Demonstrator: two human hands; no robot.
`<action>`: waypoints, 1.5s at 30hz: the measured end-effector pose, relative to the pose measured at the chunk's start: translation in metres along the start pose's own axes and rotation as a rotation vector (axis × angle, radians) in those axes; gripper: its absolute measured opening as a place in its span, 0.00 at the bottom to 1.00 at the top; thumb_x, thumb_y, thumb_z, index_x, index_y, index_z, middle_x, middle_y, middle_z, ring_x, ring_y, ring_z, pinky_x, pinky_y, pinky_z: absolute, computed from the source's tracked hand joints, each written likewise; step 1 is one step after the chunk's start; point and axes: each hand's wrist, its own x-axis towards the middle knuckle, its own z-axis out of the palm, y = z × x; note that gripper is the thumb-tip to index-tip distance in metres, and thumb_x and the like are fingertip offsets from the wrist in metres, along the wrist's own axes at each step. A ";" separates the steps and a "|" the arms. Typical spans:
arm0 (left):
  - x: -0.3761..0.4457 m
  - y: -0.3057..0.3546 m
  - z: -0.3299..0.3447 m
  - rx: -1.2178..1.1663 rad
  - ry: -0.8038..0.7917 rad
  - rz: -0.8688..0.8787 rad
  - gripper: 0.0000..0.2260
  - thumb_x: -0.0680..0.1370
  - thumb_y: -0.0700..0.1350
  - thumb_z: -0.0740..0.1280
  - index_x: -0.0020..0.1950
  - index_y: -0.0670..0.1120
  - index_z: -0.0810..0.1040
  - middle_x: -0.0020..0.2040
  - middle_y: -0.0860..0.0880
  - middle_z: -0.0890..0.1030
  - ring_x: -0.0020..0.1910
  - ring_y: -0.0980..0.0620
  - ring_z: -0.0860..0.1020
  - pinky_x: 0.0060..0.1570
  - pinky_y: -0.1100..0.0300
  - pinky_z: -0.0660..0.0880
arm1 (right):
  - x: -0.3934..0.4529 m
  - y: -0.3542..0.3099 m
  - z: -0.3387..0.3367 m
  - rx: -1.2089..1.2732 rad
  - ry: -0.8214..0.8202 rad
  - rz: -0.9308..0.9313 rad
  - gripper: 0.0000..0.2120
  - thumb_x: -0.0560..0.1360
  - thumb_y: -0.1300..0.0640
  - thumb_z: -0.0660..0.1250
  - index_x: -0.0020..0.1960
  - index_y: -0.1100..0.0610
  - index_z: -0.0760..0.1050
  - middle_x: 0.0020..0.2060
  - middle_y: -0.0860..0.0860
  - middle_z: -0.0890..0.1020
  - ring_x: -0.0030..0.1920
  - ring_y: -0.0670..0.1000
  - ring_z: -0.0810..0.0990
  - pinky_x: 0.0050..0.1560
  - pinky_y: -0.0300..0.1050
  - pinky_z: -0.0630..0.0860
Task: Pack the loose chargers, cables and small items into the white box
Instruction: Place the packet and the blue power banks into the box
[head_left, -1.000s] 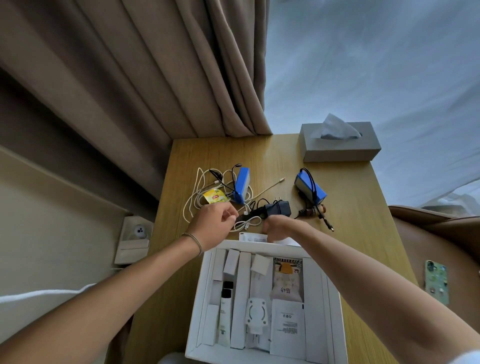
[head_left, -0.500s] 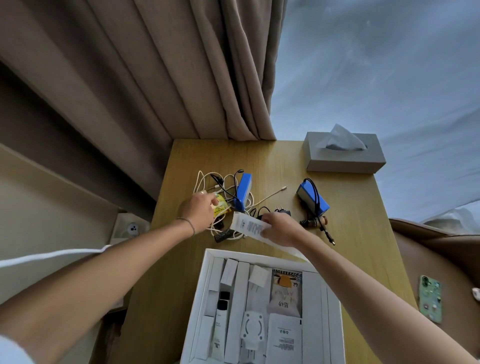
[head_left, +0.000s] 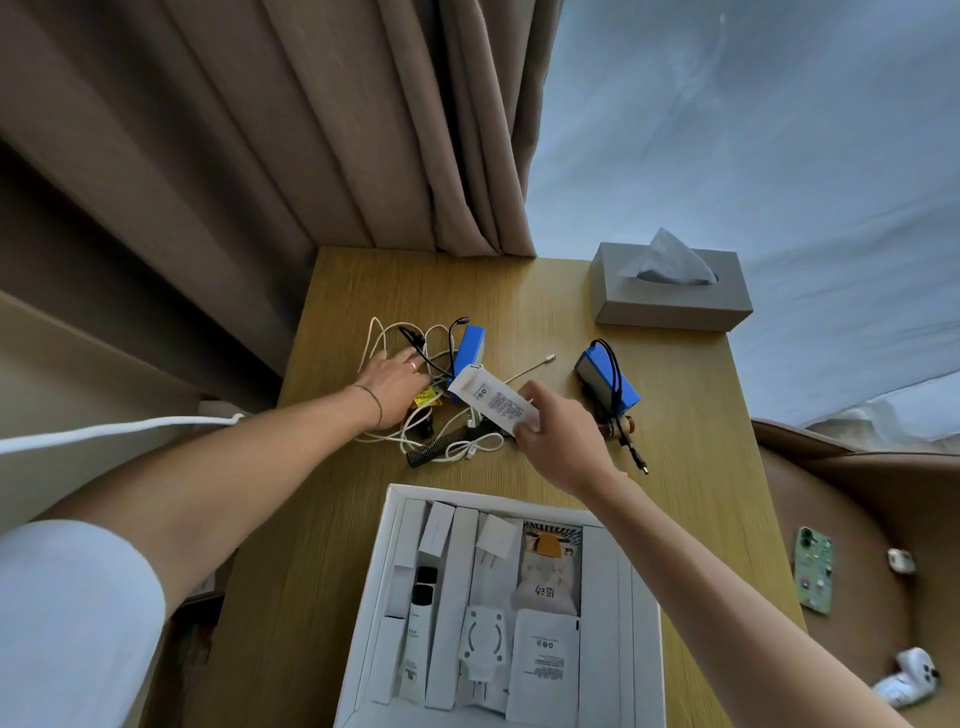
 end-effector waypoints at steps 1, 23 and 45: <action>-0.001 0.000 -0.001 -0.011 0.003 -0.006 0.24 0.77 0.38 0.65 0.74 0.50 0.70 0.77 0.44 0.65 0.79 0.45 0.57 0.73 0.43 0.62 | 0.000 -0.001 0.000 0.003 0.018 -0.012 0.07 0.79 0.59 0.65 0.56 0.54 0.72 0.57 0.53 0.85 0.46 0.52 0.84 0.40 0.49 0.83; -0.123 0.035 -0.049 -0.829 0.714 -0.191 0.16 0.82 0.47 0.63 0.36 0.58 0.66 0.32 0.58 0.68 0.32 0.58 0.69 0.29 0.64 0.58 | -0.077 -0.042 -0.036 0.519 0.216 -0.068 0.11 0.76 0.54 0.74 0.58 0.54 0.84 0.50 0.44 0.86 0.48 0.40 0.83 0.42 0.33 0.79; -0.208 0.113 -0.023 -1.302 0.437 -0.147 0.08 0.79 0.47 0.69 0.44 0.46 0.85 0.34 0.48 0.83 0.32 0.49 0.79 0.36 0.50 0.77 | -0.158 0.036 0.048 0.391 -0.084 0.511 0.12 0.76 0.59 0.72 0.58 0.54 0.83 0.54 0.49 0.86 0.48 0.44 0.84 0.39 0.37 0.76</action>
